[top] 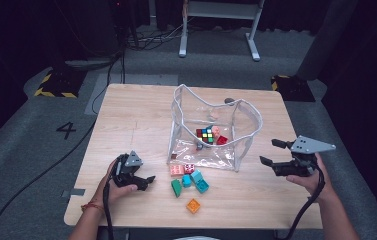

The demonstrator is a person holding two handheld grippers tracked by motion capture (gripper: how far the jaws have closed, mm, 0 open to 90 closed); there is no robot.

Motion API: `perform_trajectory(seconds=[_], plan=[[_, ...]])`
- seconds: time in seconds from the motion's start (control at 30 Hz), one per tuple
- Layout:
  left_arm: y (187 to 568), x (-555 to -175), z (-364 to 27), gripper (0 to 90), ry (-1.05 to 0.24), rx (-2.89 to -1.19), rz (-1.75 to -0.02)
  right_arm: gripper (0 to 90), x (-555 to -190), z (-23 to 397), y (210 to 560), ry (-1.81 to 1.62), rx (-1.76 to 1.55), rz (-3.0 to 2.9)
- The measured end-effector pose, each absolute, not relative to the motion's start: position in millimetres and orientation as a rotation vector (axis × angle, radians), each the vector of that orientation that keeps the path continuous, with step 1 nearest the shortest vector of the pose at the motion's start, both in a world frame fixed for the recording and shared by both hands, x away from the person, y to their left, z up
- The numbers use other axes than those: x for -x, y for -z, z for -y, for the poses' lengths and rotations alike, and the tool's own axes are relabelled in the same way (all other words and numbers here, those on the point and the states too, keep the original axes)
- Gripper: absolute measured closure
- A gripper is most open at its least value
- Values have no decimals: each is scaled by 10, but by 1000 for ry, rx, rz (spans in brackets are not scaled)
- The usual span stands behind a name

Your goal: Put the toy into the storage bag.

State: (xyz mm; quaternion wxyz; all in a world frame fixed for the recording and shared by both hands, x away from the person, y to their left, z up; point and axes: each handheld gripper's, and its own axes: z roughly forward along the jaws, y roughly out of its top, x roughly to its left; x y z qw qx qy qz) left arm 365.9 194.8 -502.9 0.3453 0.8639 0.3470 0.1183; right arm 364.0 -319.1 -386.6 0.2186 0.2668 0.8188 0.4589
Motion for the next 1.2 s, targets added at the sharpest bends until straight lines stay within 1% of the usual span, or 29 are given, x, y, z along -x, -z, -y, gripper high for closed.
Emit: perform_trajectory(seconds=[0.47,0.57,0.77,1.2], plan=[[5028,-3660,-1948,134,-307,-2243,-900,249,-3431,2813,4395,-1253,-697,-2437],[5028,-3660,-1948,134,-307,-2243,-900,272,-3390,2693,4497,-1259,-656,-2473],[5028,-3660,-1948,135,-307,-2243,-900,278,-3333,2427,4666,-1240,-622,-2538],[5028,-3660,-1948,134,-308,-2243,-900,286,-3368,1865,4913,-1197,-539,-2659]])
